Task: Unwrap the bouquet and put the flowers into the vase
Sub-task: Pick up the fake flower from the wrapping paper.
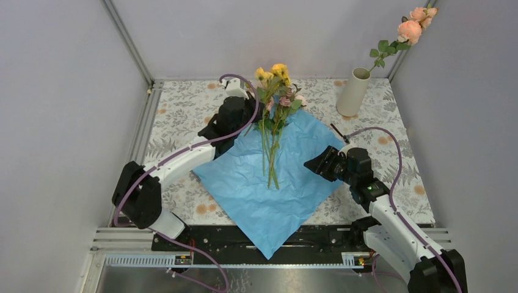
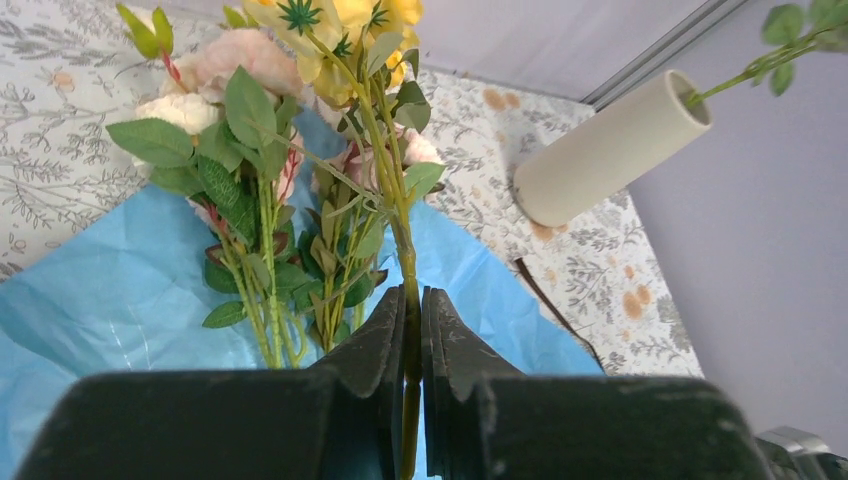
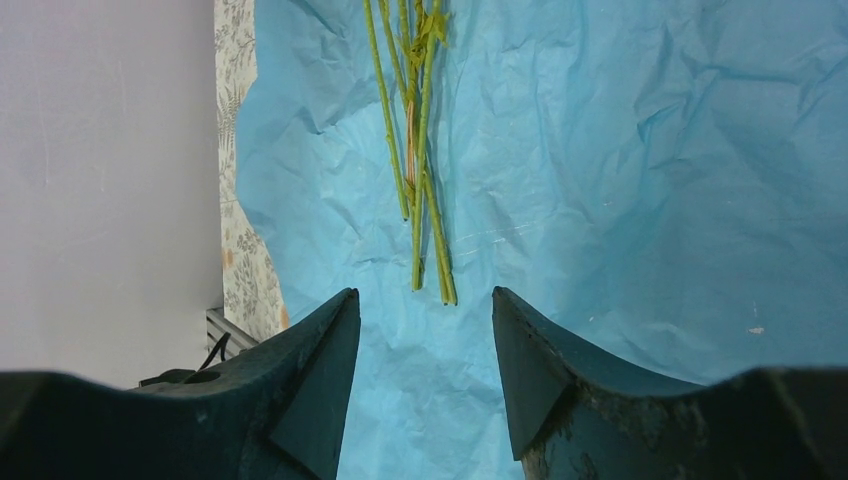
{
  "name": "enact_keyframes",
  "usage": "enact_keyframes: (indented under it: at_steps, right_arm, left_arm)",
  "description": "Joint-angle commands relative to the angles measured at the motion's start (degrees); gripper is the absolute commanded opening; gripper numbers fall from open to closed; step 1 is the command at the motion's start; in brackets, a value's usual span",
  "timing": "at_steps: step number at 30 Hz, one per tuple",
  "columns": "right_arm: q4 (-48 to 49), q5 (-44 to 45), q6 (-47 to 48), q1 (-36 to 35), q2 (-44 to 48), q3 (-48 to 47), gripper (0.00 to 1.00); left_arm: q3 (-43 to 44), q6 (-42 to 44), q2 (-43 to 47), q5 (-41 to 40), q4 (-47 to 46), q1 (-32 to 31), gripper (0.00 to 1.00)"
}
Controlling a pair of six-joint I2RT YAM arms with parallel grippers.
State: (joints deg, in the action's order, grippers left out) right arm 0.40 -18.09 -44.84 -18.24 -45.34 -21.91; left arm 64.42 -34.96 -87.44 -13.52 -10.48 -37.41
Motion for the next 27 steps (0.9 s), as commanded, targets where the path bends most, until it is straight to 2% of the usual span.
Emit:
enact_keyframes:
  at_steps: [1,6,13,18,23,27]
  right_arm:
    - [0.18,0.21,-1.31,-0.39,0.61,-2.14,0.59]
    - [3.58,-0.1,-5.5,-0.39,1.57,-0.68,0.59]
    - [12.25,-0.59,-14.28,-0.4,0.03,-1.04,0.66]
    - [23.65,-3.04,-22.7,-0.48,-4.98,-1.59,0.71]
    - [29.31,-4.44,-26.06,-2.22,-11.24,-5.91,0.78]
    - [33.81,-3.87,-28.35,-5.45,-16.46,-10.62,0.79]
  left_arm:
    - [-1.01,-0.85,4.57,2.36,-5.91,0.45,0.0]
    - [-8.64,-2.71,9.22,3.57,-9.75,0.43,0.0]
    - [-16.34,-5.73,17.54,5.9,-11.22,0.42,0.0]
    - [-20.44,-8.97,22.15,7.6,-13.43,0.41,0.0]
    - [-22.6,-9.69,25.45,8.23,-14.04,0.41,0.0]
    - [-24.11,-10.06,27.5,8.72,-14.31,0.43,0.0]
